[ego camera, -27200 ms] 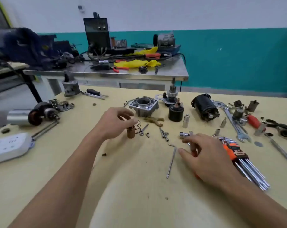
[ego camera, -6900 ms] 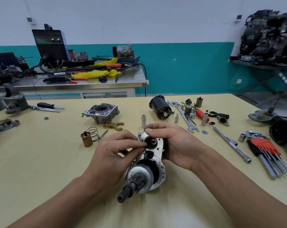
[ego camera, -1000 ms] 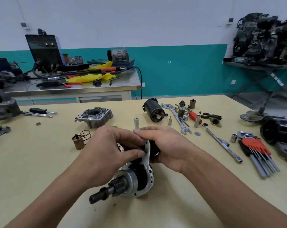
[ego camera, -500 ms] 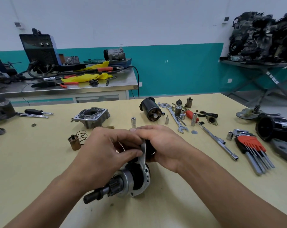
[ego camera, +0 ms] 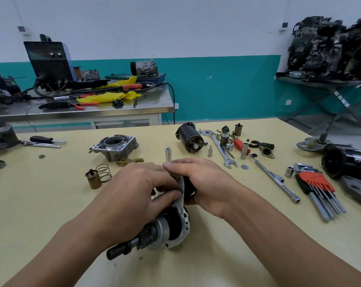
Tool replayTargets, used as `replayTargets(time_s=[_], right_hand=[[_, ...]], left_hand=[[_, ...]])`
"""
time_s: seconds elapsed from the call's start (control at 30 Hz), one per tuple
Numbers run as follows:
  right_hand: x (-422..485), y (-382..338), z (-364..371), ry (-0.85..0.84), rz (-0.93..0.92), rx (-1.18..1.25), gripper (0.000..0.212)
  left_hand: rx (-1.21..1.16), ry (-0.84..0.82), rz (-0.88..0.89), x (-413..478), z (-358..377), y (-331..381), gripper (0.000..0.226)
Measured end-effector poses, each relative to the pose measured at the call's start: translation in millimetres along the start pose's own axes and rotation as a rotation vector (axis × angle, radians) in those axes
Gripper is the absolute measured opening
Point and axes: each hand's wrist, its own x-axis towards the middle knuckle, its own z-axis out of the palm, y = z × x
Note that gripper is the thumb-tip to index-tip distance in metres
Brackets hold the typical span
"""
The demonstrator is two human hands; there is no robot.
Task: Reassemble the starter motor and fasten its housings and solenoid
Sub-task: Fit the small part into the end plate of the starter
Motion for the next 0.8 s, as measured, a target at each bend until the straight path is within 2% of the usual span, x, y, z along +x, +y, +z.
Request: replayTargets(time_s=[0.2, 0.6, 0.8], right_hand=[[0.7, 1.5, 1.2, -0.001, -0.01, 0.005, 0.007], [0.4, 1.2, 0.5, -0.001, -0.01, 0.001, 0.008], [-0.5, 0.3, -0.5, -0.017, 0.003, 0.001, 0.009]], left_hand=[[-0.021, -0.003, 0.034, -0.6, -1.2, 1.6, 0.018], [-0.076, 0.003, -0.01, -2.0, -2.5, 2.9, 0.024], [0.024, 0.022, -0.054, -2.1, -1.6, 0.2, 0.007]])
